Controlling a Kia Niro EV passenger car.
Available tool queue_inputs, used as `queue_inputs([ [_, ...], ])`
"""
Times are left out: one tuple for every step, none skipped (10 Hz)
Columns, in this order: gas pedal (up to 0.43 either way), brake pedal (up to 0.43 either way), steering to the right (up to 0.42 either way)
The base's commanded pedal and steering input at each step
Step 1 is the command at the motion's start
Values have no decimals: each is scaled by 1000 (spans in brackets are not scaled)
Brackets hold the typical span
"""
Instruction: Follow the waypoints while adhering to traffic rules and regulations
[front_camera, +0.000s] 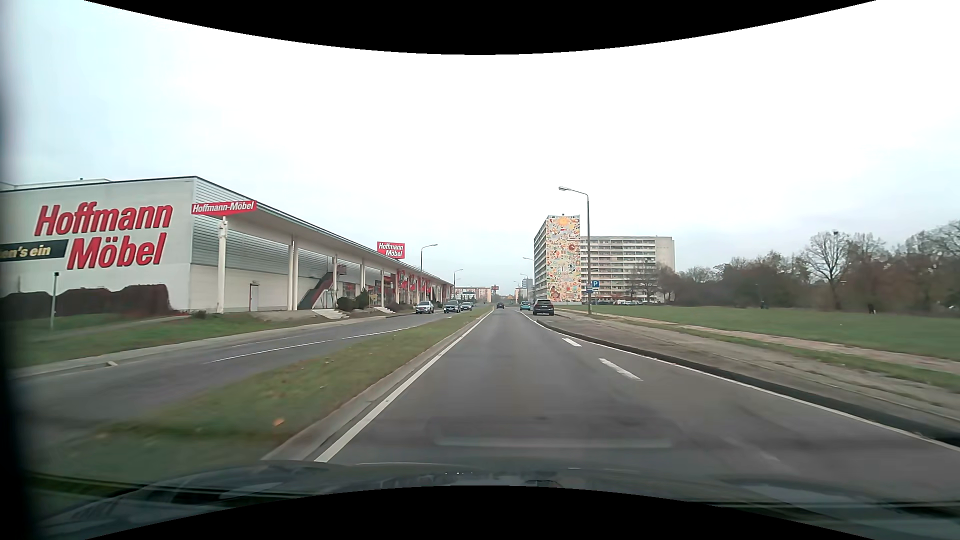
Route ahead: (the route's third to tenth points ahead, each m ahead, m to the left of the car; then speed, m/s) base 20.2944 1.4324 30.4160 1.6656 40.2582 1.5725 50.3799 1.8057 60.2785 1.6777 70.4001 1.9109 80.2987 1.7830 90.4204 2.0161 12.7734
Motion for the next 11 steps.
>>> queue_inputs([
  [150,0,-5],
  [150,0,-5],
  [150,0,-4],
  [150,0,-3],
  [150,0,-2],
  [150,0,-2],
  [150,0,-2],
  [150,0,-2],
  [150,0,-2],
  [150,0,-2],
  [150,0,-2],
])
